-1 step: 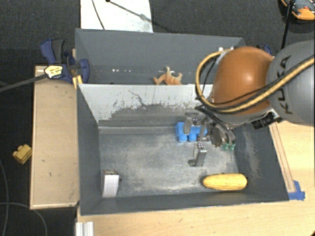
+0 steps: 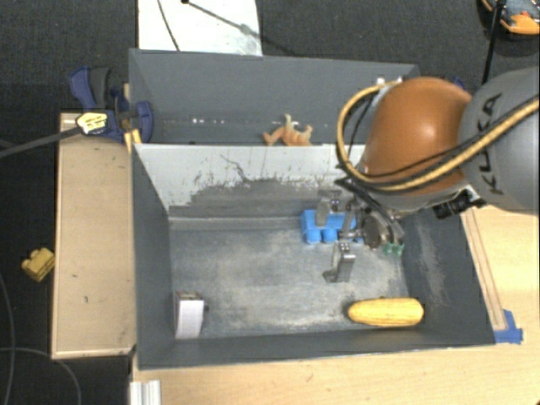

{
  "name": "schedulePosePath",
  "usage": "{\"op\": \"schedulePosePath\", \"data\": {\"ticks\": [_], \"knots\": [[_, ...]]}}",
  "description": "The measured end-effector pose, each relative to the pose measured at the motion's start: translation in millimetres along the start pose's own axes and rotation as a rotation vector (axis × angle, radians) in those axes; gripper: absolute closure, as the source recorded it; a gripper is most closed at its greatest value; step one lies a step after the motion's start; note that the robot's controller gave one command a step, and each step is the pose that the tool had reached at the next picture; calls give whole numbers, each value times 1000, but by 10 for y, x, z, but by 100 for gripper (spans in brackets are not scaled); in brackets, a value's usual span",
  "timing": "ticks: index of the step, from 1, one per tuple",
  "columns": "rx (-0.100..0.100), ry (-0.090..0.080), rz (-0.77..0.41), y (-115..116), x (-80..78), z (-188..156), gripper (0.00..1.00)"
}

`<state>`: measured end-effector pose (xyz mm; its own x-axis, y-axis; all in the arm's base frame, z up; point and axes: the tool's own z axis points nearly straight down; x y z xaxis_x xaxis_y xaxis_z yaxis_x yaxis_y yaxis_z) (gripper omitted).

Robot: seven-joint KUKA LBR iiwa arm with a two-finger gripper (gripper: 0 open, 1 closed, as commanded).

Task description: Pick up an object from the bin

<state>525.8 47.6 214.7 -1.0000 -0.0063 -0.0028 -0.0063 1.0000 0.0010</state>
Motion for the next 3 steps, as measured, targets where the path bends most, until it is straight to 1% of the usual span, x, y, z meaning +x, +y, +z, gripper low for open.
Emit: {"op": "schedulePosePath", "data": {"ticks": [1, 2, 3], "knots": [[-1, -3, -93, -156, 171, 74, 0], [1, 2, -141, -311, 231, 92, 0], [1, -3, -122, -706, -18, 224, 0]]}}
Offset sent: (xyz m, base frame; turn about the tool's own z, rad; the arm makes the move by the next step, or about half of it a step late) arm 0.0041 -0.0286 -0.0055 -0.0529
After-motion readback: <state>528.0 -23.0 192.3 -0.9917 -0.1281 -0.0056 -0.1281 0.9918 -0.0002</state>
